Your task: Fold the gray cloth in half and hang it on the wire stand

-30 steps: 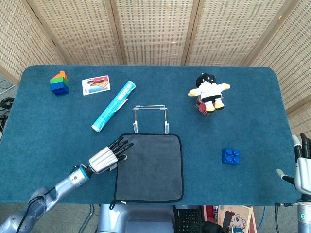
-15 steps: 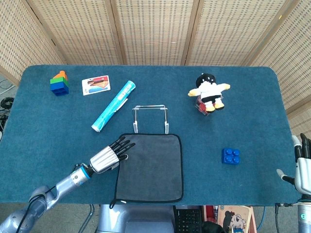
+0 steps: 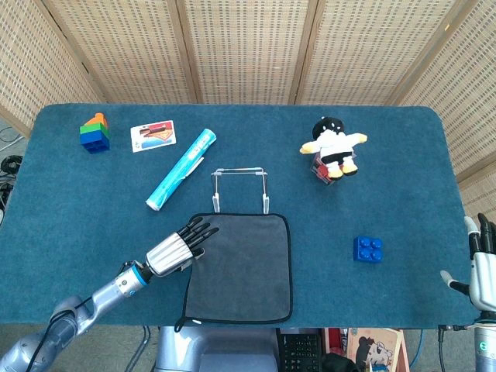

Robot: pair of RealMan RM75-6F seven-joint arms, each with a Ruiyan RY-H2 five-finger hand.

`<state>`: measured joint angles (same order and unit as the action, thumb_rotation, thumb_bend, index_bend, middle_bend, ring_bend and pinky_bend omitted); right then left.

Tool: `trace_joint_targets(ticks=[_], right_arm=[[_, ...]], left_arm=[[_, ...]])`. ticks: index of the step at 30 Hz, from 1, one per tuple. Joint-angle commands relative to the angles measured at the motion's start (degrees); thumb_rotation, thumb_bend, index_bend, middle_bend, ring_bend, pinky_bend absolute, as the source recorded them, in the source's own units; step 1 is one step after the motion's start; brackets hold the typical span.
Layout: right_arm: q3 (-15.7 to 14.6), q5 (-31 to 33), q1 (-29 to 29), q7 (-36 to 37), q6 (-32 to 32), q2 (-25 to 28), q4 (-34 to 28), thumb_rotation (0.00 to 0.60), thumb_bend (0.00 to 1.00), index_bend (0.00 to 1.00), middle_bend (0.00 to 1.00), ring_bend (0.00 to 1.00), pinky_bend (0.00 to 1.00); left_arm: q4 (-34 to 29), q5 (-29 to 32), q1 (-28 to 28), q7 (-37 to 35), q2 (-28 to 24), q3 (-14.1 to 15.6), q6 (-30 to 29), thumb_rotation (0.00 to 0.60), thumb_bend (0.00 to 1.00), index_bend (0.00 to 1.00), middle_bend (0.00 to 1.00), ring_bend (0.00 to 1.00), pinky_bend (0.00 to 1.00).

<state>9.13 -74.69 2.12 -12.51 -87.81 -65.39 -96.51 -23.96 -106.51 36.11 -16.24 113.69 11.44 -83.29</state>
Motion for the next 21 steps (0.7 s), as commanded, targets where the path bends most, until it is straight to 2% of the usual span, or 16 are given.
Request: trace_joint_targets(ticks=[1, 8, 15, 21], right_arm=[[-0.02, -0.03, 0.0, 0.09, 0.03, 0.04, -0.06, 0.6, 0.0, 0.0, 0.0, 0.0, 0.0], [-0.01, -0.07, -0.02, 0.4, 0.02, 0.22, -0.21, 0.6, 0.0, 0.0, 0.0, 0.0, 0.0], [0.11, -0.03, -0.1, 0.81, -0.11, 0.44, -0.29, 0.6, 0.0, 0.0, 0.0, 0.0, 0.0], [0.25, 0.07, -0.2, 1.51, -0.15, 0.83, -0.43, 0.6, 0.0, 0.0, 0.0, 0.0, 0.0]], left_arm=[[-0.13, 0.08, 0.15, 0.08, 0.07, -0.09, -0.12, 0.6, 0.41, 0.61, 0.0, 0.0, 0.0], [-1.06, 0.01, 1.53, 1.44, 0.31, -0.53, -0.61, 0.6, 0.41, 0.68, 0.0, 0.0, 0.0], [-3.15, 0.09, 3.9, 3.28, 0.26, -1.72, -0.93, 0.6, 0.41, 0.7, 0.0, 0.0, 0.0], [-7.09, 0.04, 8.34, 7.43, -0.33, -3.64, 0.58, 0.6, 0.41, 0.7, 0.0, 0.0, 0.0]])
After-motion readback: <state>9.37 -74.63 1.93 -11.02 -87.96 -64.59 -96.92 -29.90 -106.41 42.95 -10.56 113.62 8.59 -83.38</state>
